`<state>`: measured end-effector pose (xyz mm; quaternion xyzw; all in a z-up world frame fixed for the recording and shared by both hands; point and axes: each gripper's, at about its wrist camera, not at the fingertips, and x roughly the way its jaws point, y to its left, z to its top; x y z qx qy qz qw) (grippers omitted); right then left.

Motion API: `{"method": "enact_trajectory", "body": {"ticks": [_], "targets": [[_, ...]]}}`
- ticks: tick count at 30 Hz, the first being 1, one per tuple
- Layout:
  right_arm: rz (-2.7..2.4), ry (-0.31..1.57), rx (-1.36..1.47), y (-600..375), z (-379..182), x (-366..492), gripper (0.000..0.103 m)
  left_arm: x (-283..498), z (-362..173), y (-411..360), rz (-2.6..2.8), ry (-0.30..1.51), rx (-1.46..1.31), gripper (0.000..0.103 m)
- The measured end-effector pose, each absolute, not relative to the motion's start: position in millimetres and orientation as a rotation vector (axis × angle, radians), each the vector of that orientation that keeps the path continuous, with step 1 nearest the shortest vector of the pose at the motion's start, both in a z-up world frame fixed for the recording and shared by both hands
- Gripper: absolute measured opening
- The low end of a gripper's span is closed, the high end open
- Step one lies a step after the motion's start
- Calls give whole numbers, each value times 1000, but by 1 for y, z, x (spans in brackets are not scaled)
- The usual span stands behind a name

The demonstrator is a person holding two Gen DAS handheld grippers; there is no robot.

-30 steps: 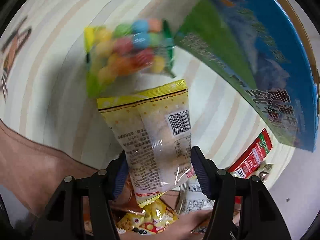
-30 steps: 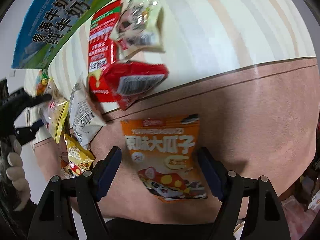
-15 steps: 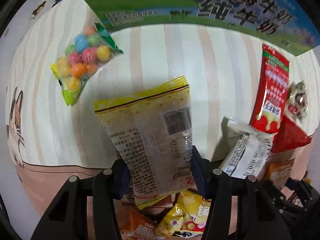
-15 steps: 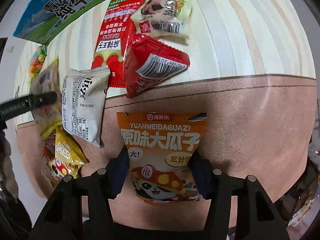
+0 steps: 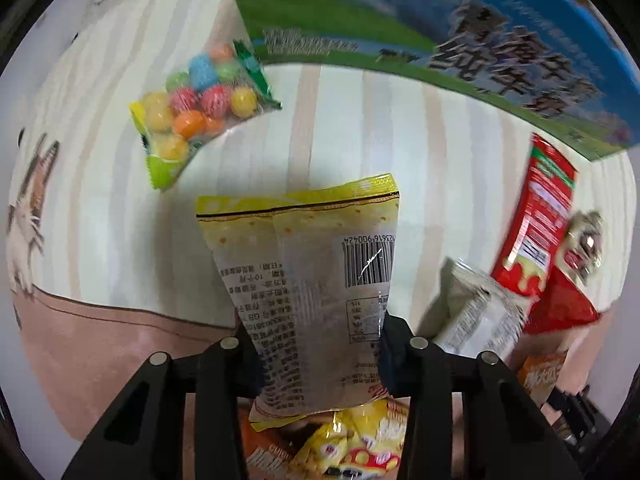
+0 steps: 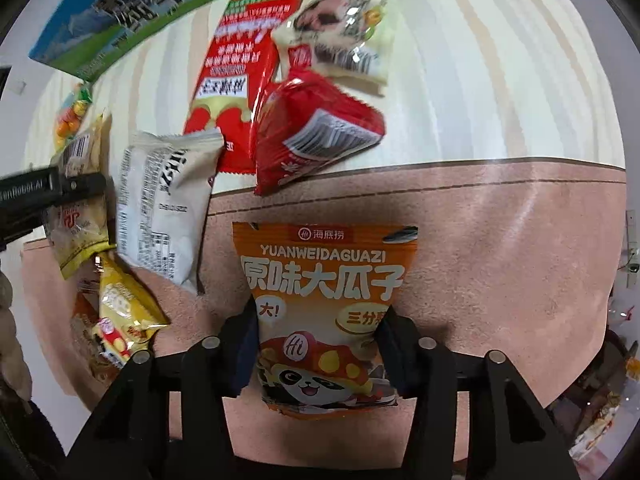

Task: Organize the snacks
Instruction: 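Lower both bags into the cardboard box and open both tools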

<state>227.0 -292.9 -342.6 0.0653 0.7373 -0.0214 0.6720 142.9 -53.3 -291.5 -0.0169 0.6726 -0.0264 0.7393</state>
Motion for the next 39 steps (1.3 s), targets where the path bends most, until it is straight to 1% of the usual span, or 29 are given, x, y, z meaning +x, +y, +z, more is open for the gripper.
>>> {"method": "enact_trajectory", "body": {"ticks": [5, 7, 9, 10, 11, 13, 15, 17, 19, 21, 25, 29, 33, 37, 38, 39], "targets": [[1, 1613, 228, -313, -291, 235, 53, 129, -248, -61, -116, 1420, 5, 37], [33, 1579, 256, -314, -268, 242, 53, 120, -217, -53, -157, 1396, -4, 37], [74, 1544, 276, -310, -240, 256, 53, 132, -185, -62, -200, 1354, -17, 37], [95, 1520, 289, -308, -228, 266, 53, 131, -174, -50, -222, 1335, -20, 37], [122, 1496, 301, -309, -214, 277, 53, 143, -157, -49, -244, 1314, -26, 37], [176, 1448, 327, -300, -191, 303, 53, 212, -124, -35, -288, 1284, -39, 37], [209, 1402, 331, -282, -175, 339, 53, 269, -109, -40, -321, 1260, -40, 37], [227, 1352, 313, -271, -161, 370, 53, 303, -105, -48, -336, 1249, -15, 37], [232, 1311, 288, -259, -151, 401, 53, 350, -115, -49, -332, 1255, 2, 37], [229, 1296, 269, -249, -148, 436, 53, 382, -123, -57, -331, 1304, 29, 37], [210, 1323, 284, -229, -169, 484, 53, 440, -143, -53, -290, 1430, 36, 37], [185, 1362, 356, -217, -216, 518, 53, 472, -180, -50, -260, 1548, 52, 38], [176, 1454, 383, -210, -272, 534, 53, 484, -205, -50, -236, 1625, 66, 38], [195, 1527, 399, -201, -303, 538, 53, 493, -231, -49, -225, 1686, 85, 38], [200, 1557, 413, -200, -312, 539, 55, 494, -236, -49, -209, 1699, 100, 38], [195, 1585, 418, -199, -320, 541, 55, 494, -240, -48, -198, 1710, 110, 38]]}}
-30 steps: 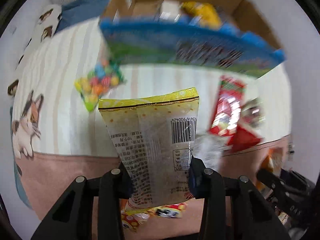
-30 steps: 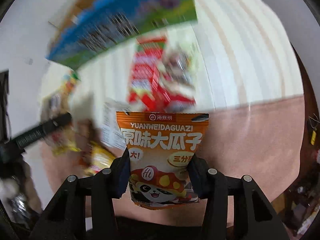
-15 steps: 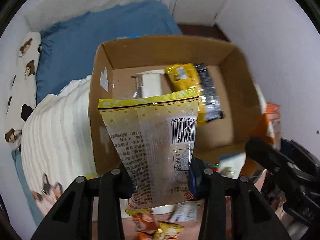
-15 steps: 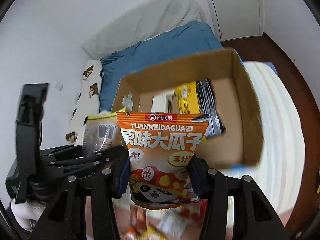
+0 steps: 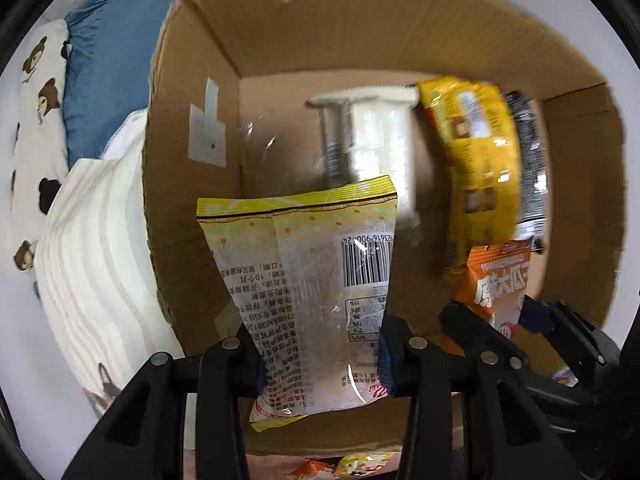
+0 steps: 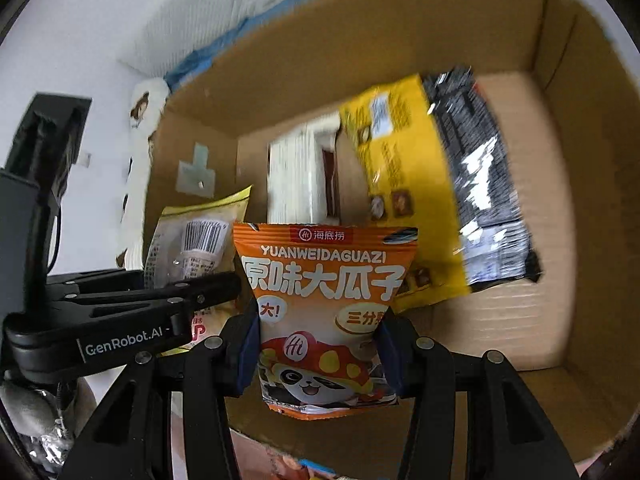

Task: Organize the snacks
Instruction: 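Lower both bags into the cardboard box and open both tools, then grasp the brown shrimp-cracker bag with the left tool while the right tool grasps the white packet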

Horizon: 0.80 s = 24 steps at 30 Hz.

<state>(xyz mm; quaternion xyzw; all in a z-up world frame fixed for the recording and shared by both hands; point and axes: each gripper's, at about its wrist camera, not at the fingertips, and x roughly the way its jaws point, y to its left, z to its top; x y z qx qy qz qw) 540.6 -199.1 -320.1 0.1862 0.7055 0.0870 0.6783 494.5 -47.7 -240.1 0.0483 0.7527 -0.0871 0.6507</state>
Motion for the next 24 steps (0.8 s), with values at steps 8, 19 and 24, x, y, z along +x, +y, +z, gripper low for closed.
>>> {"method": "enact_trajectory", "body": {"ticks": [8, 19, 24], "targets": [[149, 1630, 350, -211, -333, 549, 99, 494, -242, -27, -192, 1691, 0, 77], [65, 1382, 205, -218, -264, 523, 99, 454, -183, -30, -193, 1492, -27, 85], [41, 1274, 147, -223, -231, 493, 99, 412, -136, -32, -170, 1300, -5, 85]]}}
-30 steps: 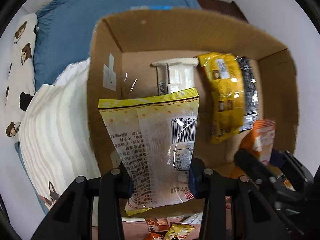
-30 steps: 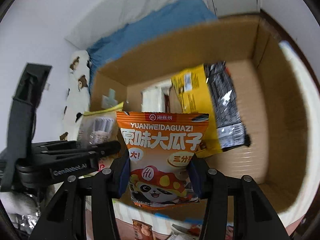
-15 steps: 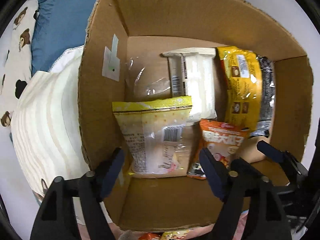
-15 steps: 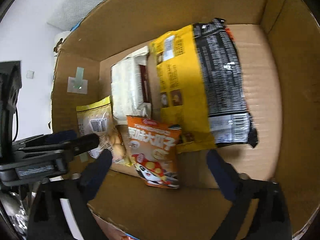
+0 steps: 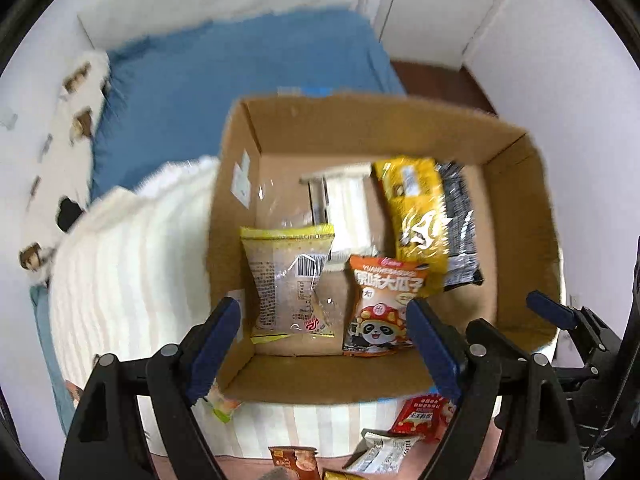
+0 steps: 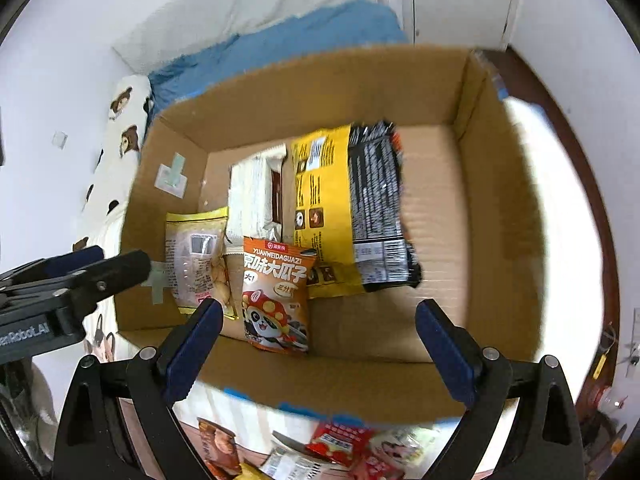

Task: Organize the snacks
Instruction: 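Grasp the brown shrimp-cracker bag with the left tool while the right tool grasps the white packet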

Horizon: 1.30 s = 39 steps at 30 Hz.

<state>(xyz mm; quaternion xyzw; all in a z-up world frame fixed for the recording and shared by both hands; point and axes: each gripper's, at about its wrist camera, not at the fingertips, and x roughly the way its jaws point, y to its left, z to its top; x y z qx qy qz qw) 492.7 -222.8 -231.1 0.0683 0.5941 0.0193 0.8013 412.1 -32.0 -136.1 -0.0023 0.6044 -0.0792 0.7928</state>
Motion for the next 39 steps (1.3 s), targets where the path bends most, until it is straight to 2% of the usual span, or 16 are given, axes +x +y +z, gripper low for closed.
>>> {"method": "enact_trajectory", "body": {"ticks": [8, 13, 16, 21, 29, 30, 31, 32, 34, 36, 39], "targets": [[45, 1185, 163, -225, -190, 430, 99, 338, -91, -27, -121, 1127, -21, 85], [136, 1233, 280, -218, -204, 381, 99, 284, -103, -9, -43, 1121, -41, 85], [166, 1307, 334, -210, -233, 352, 99, 252, -133, 3, 4, 1188, -24, 85], [135, 1423, 427, -203, -295, 316, 99, 215, -220, 15, 34, 1403, -26, 85], [68, 1535, 549, -182, -368, 290, 97, 202, -311, 5, 36, 1587, -28, 85], [63, 1544, 557, -180, -374, 289, 95, 202, -317, 2, 35, 1591, -8, 81], [56, 1553, 555, -177, -380, 289, 94, 200, -321, 0, 34, 1592, 9, 64], [47, 1563, 546, -174, -386, 289, 91, 198, -325, 0, 46, 1600, 35, 57], [35, 1581, 518, -168, -392, 291, 84, 193, -325, 5, 52, 1594, 22, 55], [22, 1586, 450, -160, -396, 294, 81, 187, -323, 14, 80, 1587, 12, 55], [40, 1583, 326, -147, -397, 297, 68, 181, -321, 29, 107, 1586, -43, 55]]}}
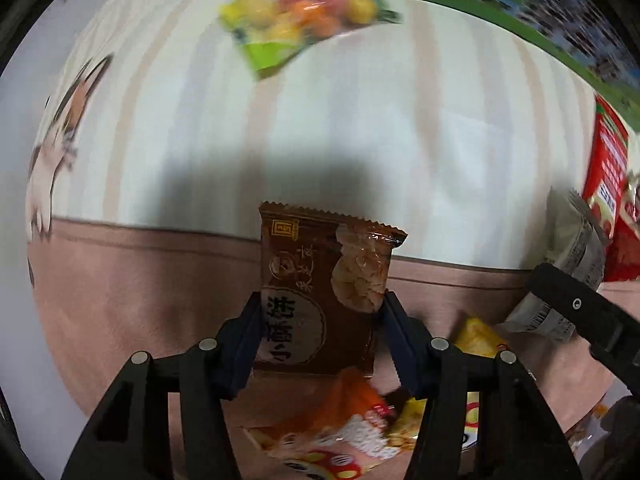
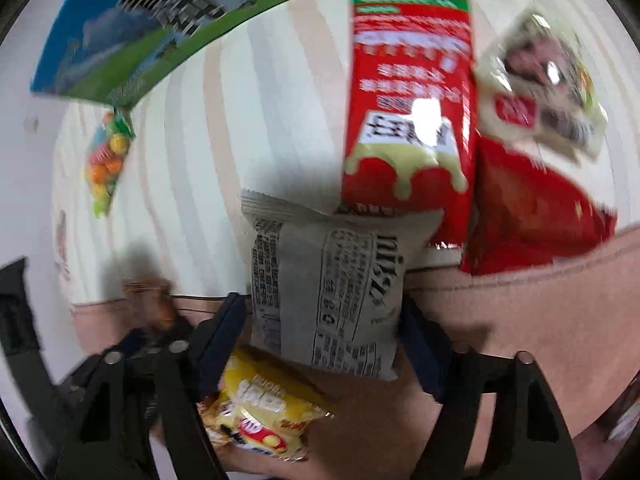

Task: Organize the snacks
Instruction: 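Grasp the brown shrimp-cracker bag with the left tool while the right tool grasps the white packet, then carry both packets into the cardboard box and open both tools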

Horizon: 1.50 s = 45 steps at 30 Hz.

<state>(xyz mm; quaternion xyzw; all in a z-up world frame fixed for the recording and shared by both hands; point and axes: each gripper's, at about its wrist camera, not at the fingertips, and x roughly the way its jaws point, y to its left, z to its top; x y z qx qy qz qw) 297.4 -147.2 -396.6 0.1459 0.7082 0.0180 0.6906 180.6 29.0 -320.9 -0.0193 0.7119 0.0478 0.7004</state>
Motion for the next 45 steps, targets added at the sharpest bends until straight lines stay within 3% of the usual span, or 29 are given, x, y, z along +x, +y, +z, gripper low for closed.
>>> {"method": "enact_trajectory", "body": {"ticks": [2, 4, 10, 12, 16, 21, 23, 31, 39, 45], "targets": [[90, 1586, 231, -139, -394, 298, 58, 177, -321, 34, 111, 1587, -75, 55], [146, 1596, 117, -131, -390, 296, 55, 173, -321, 36, 111, 1586, -93, 55], [214, 1604, -190, -115, -388, 283, 54, 165, -319, 35, 111, 1575, -94, 55], [208, 1609, -165, -118, -388, 281, 55, 165, -322, 34, 109, 1574, -94, 55], [174, 1654, -53, -134, -392, 278, 66, 166, -335, 44, 106, 1582, -96, 56], [132, 1639, 7, -149, -394, 275, 66, 163, -335, 44, 106, 1565, -80, 55], [124, 1626, 6, -155, -393, 272, 58, 160, -329, 39, 107, 1549, -67, 55], [172, 1588, 137, -199, -352, 260, 54, 148, -278, 17, 42, 1444, -51, 55], [226, 1496, 248, -228, -274, 274, 54, 151, -202, -17, -85, 1333, -79, 55], [248, 1406, 279, -241, -215, 319, 54, 205, -147, -36, -166, 1271, -111, 55]]}}
